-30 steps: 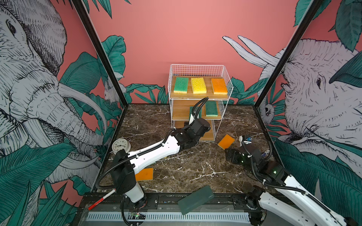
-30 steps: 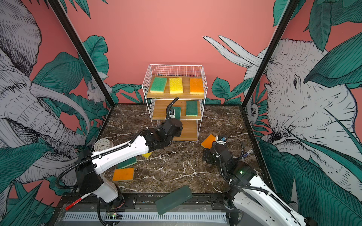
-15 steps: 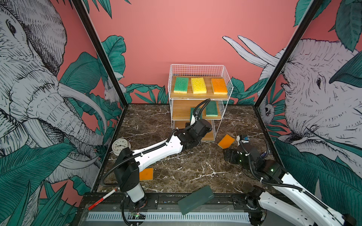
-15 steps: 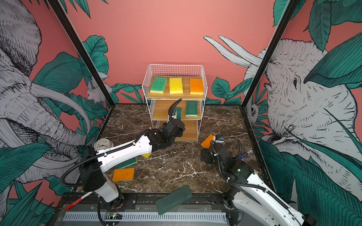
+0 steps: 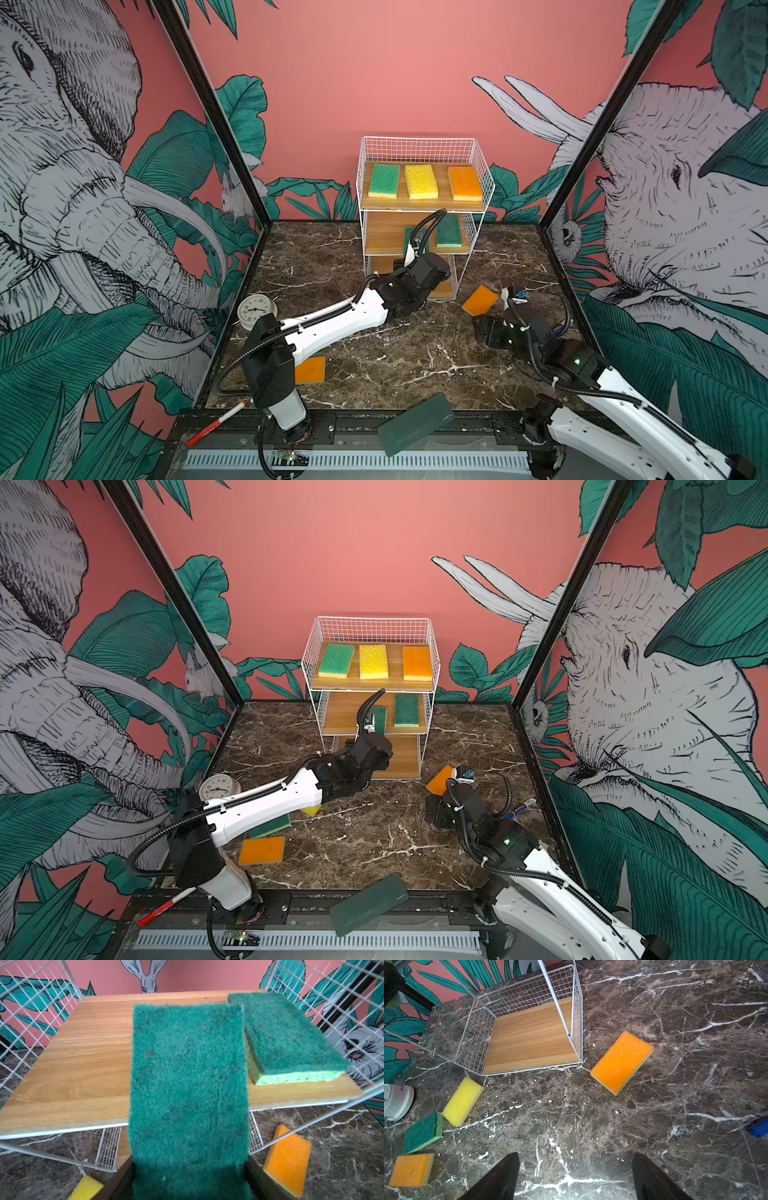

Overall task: Place and organize the cleaning sponges onto the shelf
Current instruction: 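Lower the green pad onto the middle tier beside the other pad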

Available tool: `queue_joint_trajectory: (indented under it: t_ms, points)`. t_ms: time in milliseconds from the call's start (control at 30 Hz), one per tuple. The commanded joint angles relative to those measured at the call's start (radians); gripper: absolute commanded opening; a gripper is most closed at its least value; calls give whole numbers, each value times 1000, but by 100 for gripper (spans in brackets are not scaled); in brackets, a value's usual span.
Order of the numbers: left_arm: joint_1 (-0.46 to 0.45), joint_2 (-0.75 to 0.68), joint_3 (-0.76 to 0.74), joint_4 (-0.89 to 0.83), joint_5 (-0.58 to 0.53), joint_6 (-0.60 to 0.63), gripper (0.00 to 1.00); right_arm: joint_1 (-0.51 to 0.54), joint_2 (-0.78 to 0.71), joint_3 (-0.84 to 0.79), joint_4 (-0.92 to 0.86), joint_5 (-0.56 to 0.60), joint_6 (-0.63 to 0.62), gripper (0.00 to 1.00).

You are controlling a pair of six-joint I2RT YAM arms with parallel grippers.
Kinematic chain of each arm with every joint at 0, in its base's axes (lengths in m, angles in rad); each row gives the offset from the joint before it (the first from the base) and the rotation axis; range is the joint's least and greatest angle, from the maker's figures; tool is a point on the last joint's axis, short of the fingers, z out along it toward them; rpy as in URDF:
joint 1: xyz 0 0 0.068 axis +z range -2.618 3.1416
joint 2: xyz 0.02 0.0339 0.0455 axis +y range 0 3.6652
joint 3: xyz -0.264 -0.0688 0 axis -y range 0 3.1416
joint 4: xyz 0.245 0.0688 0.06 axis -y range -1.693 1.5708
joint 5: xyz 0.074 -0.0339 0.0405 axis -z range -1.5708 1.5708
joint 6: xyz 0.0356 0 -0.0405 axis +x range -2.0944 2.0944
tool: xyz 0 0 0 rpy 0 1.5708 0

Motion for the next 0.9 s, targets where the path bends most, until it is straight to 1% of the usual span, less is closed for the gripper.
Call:
queue_joint_trajectory:
  t_ms: [0,200,367,567,733,867]
  points:
    - [-9,-64,27,21,-24,-3,68,-2,-6,20,30,-5,19,87]
    - [-9,-68,39,21,-24,8,69,-3,-4,19,37,-10,20,87]
    - [-9,-41,84,-19,-33,11,70,-1,-13,18,35,-16,24,86]
    - [-9,-23,93,-16,-40,28,72,-2,-30,12,32,-15,28,86]
    - [-9,19,152,-80,-65,41,72,-2,-38,13,32,-18,30,86]
    - [-9,30,147,-64,-67,51,73,-3,-47,14,27,-16,31,86]
